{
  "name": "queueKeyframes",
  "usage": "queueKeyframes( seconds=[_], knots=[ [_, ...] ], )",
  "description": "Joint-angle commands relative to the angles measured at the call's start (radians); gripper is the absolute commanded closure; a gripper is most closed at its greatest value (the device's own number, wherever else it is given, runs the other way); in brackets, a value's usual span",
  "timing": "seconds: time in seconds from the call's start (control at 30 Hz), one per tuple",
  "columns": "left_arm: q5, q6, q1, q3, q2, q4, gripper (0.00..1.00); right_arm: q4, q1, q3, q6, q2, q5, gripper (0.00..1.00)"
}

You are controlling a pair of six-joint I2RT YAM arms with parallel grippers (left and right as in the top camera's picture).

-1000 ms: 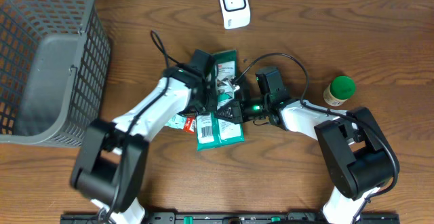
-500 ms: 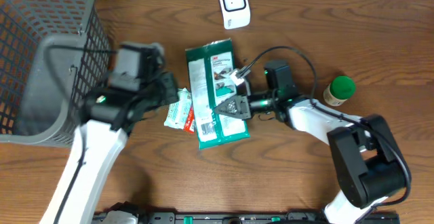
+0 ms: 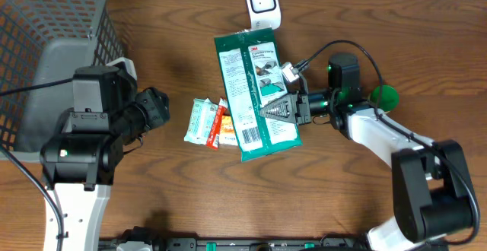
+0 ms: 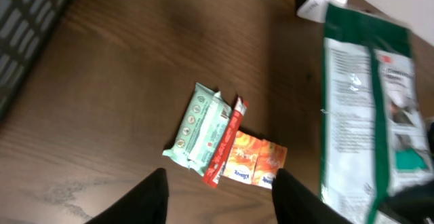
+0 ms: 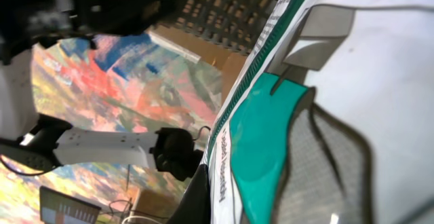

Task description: Scan the item barcode

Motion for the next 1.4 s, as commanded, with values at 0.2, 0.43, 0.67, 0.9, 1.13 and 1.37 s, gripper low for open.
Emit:
queueKeyframes(
  seconds=[0.2,0.43,0.67,0.9,1.13,1.37],
  knots=[
    [-0.025,0.006,0.025,0.011,0.012,-0.003,0.31,0.005,-0.009,-0.001,0.029,-0.099,0.001,0.99],
    [-0.085,0.006,0.024,0.011,0.012,-0.024,0.26,-0.003,-0.010,-0.001,0.031,-0.099,0.144,0.99],
    [-0.085,0.006,0.024,0.011,0.012,-0.029,0.16,-0.015,-0.011,0.028,0.037,-0.099,0.209,0.99],
    [-0.085,0.006,0.024,0.011,0.012,-0.029,0.15,-0.421,-0.007,0.194,-0.107,-0.099,0.489,0.99],
    [-0.085,0.006,0.024,0.011,0.012,-0.029,0.15,-0.925,0.076,0.465,-0.442,-0.099,1.000,0.99],
    [-0.085,0.006,0.024,0.011,0.012,-0.029,0.15,-1.221,0.196,0.732,-0.648,-0.099,1.417,0.99]
  ],
)
